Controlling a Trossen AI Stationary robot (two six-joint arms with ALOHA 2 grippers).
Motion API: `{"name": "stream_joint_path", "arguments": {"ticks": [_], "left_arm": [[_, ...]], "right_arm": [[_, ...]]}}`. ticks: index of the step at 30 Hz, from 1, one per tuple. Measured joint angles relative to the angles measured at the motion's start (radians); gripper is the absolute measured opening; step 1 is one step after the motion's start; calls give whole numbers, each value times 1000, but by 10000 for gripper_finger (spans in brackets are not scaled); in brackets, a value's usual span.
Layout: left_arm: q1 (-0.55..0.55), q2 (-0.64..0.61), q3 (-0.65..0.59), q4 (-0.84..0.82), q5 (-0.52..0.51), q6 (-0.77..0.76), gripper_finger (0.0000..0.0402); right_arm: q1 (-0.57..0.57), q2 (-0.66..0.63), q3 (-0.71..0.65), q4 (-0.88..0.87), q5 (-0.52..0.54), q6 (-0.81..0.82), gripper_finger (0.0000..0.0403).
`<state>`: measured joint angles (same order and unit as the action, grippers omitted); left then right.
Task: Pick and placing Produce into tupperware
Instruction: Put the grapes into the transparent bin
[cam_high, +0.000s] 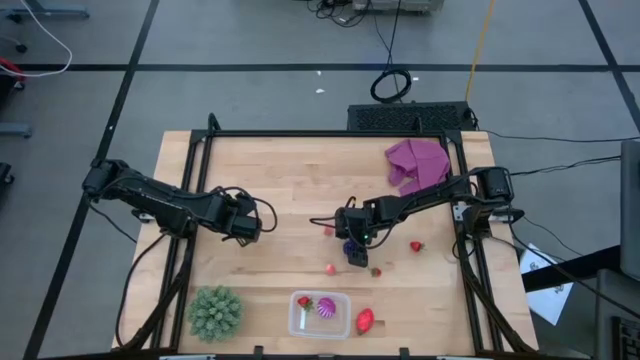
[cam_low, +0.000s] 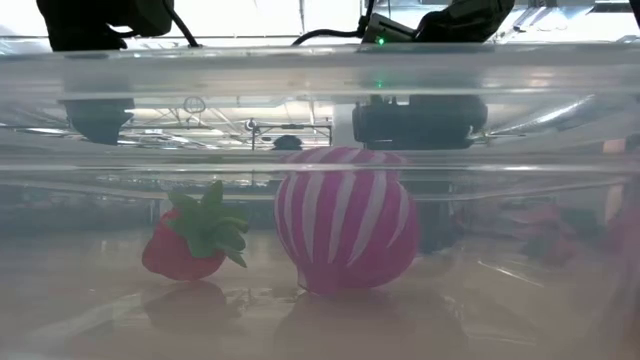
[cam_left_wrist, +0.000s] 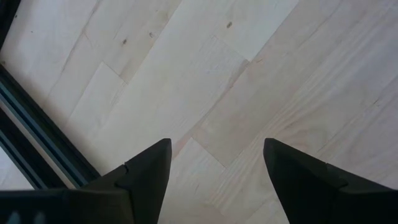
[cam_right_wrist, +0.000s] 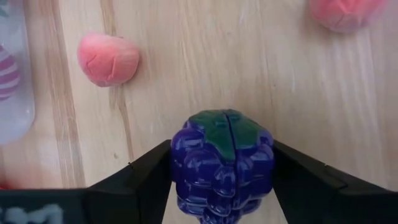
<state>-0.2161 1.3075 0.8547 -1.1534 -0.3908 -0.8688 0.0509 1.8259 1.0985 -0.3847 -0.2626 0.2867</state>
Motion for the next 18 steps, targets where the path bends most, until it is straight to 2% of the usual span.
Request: {"name": "stream_joint_path", "arguments": {"ticks": [4, 18], "left_arm": [[0, 0, 0, 0, 0, 0, 264], [0, 0, 0, 0, 0, 0, 265]], "right_arm": [[0, 0, 0, 3, 0, 0, 216], [0, -15, 0, -3, 0, 0, 222]]}}
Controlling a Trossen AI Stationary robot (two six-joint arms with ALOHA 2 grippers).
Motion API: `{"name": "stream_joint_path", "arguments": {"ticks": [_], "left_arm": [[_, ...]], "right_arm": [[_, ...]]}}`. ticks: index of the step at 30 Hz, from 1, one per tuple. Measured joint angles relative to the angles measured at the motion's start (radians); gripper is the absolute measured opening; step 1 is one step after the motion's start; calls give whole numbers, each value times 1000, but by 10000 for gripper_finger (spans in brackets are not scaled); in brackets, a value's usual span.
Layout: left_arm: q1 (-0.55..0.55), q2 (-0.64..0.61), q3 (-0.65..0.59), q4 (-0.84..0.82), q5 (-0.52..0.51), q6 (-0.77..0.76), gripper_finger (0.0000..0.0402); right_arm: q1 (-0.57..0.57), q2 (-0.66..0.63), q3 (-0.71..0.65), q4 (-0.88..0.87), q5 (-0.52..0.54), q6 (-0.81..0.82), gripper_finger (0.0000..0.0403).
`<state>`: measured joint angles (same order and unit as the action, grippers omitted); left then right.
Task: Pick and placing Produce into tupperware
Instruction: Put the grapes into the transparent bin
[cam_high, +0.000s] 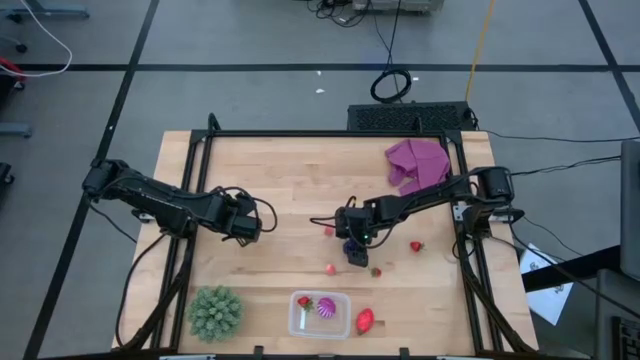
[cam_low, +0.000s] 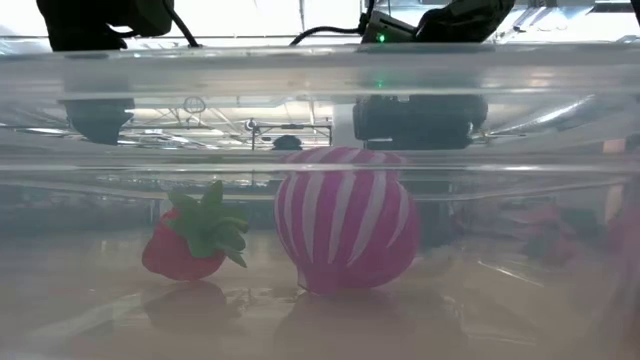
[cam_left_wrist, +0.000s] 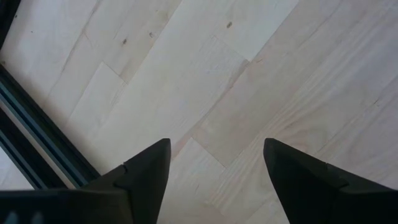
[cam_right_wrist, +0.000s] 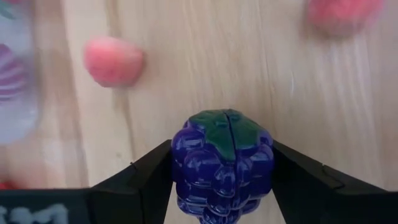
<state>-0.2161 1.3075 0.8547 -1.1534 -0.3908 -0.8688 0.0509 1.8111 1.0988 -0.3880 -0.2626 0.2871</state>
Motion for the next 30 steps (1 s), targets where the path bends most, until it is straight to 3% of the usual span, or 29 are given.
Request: {"name": "stream_joint_path", "arguments": {"ticks": [12, 23, 30], "left_arm": [[0, 0, 0, 2, 0, 0, 264], [0, 0, 0, 3, 30, -2, 261], [0, 0, 0, 5, 51, -6, 264]], "right_arm": [[9, -176, 0, 56, 0, 0, 224], [152, -243, 3, 269, -2, -3, 226], [230, -243, 64, 269, 60, -23, 226]]}}
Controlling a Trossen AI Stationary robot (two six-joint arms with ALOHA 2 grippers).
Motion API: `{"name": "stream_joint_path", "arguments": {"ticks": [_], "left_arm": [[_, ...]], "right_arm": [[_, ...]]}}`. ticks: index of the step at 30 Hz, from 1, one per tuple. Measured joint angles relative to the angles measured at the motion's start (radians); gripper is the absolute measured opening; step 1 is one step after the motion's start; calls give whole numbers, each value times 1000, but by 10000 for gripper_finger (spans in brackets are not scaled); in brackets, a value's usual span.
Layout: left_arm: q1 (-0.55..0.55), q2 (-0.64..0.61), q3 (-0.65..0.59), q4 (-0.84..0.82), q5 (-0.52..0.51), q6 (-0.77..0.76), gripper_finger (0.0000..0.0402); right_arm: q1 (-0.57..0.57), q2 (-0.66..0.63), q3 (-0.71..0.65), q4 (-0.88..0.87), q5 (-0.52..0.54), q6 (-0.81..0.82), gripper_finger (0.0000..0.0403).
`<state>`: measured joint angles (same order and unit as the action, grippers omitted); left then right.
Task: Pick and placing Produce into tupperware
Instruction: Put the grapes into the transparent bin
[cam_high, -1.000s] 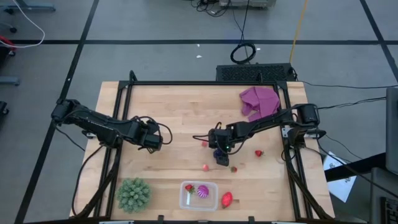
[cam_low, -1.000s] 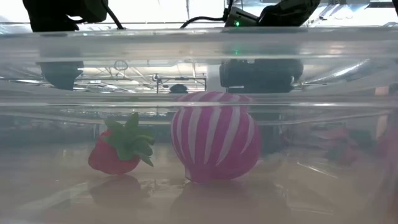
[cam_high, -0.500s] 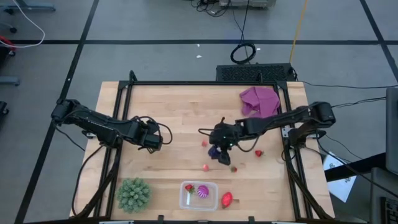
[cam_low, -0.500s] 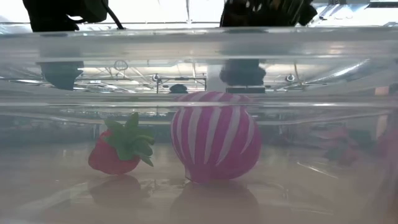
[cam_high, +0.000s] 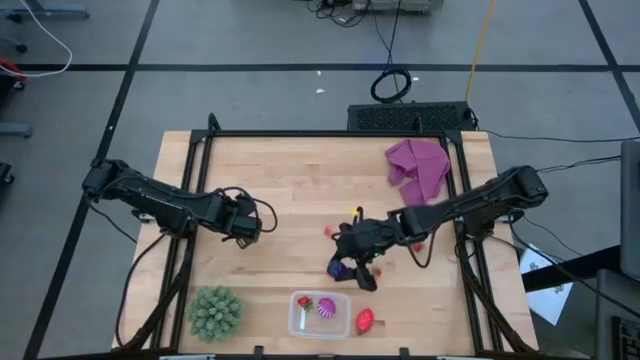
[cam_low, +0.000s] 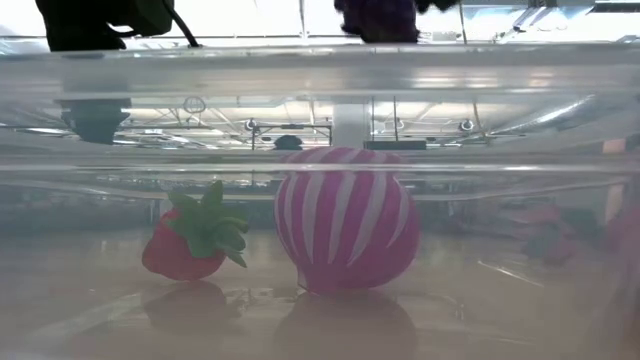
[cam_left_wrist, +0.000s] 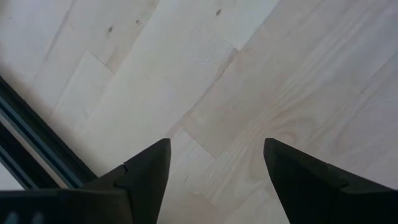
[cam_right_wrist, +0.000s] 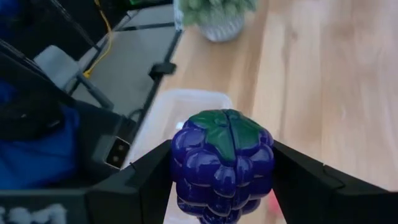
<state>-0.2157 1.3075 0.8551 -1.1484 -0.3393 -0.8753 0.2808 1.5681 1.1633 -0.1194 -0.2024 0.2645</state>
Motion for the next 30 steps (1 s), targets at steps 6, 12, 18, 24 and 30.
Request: {"name": "stream_joint_path", "arguments": {"ticks": [6, 12, 18, 24, 30], "left_arm": [[0, 0, 0, 0, 2, 2, 261], [0, 0, 0, 0, 2, 6, 265], [-1, 0, 0, -1, 1, 8, 260], [-1, 0, 0, -1, 1, 10, 266], [-1, 0, 0, -2, 1, 21, 260]], "right_arm": [[63, 42, 93, -20, 66, -23, 226], [108, 176, 253, -101, 71, -27, 226], [134, 329, 470, -271, 71, -42, 226], [134, 439, 596, -369, 71, -32, 226], [132, 475, 605, -389, 69, 50, 226]]}}
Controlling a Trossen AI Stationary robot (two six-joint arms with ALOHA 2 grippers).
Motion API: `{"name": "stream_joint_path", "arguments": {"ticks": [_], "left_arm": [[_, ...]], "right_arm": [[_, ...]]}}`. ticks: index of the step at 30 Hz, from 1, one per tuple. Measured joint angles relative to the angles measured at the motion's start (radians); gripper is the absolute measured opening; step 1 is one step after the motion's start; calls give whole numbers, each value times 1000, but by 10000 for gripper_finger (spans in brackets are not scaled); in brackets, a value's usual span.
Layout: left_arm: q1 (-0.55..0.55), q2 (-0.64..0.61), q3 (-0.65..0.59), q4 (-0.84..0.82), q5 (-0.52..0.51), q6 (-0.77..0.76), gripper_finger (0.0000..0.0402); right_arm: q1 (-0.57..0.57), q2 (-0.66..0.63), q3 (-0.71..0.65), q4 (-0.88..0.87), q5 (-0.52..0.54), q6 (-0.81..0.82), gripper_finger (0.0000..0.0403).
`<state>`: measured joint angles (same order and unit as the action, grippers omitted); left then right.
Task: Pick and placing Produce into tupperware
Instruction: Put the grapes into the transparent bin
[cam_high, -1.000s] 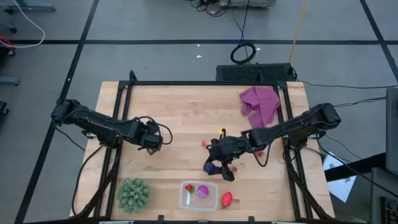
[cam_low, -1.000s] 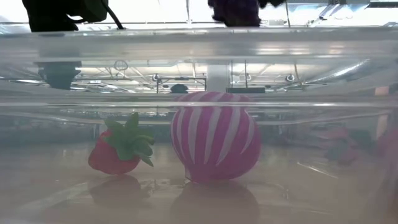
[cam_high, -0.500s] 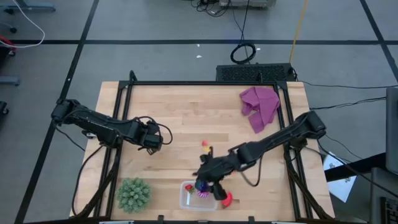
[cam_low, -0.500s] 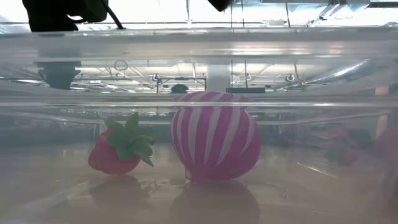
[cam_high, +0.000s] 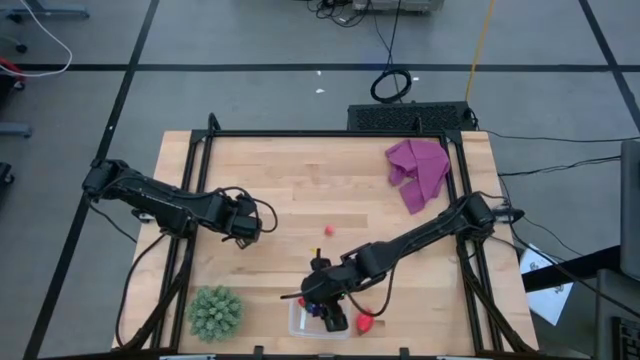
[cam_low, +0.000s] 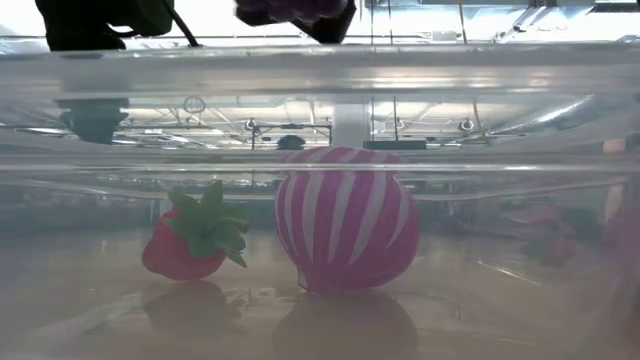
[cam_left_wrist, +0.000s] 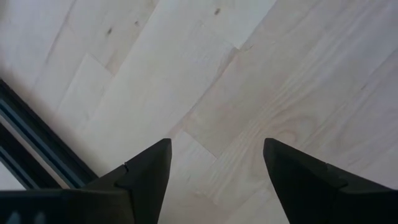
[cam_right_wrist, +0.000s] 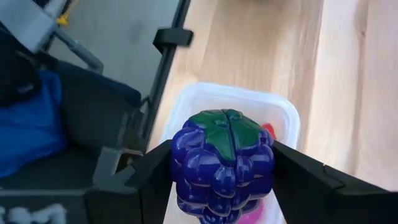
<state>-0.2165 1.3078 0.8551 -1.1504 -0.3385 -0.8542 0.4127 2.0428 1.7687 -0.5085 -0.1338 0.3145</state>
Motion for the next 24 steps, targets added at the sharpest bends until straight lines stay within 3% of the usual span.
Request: {"name": "stream_joint_path", "arguments": {"ticks": [24], "left_arm": [[0, 0, 0, 2, -2, 13, 261]], "right_arm": [[56, 68, -1, -79, -55, 265, 226]]}}
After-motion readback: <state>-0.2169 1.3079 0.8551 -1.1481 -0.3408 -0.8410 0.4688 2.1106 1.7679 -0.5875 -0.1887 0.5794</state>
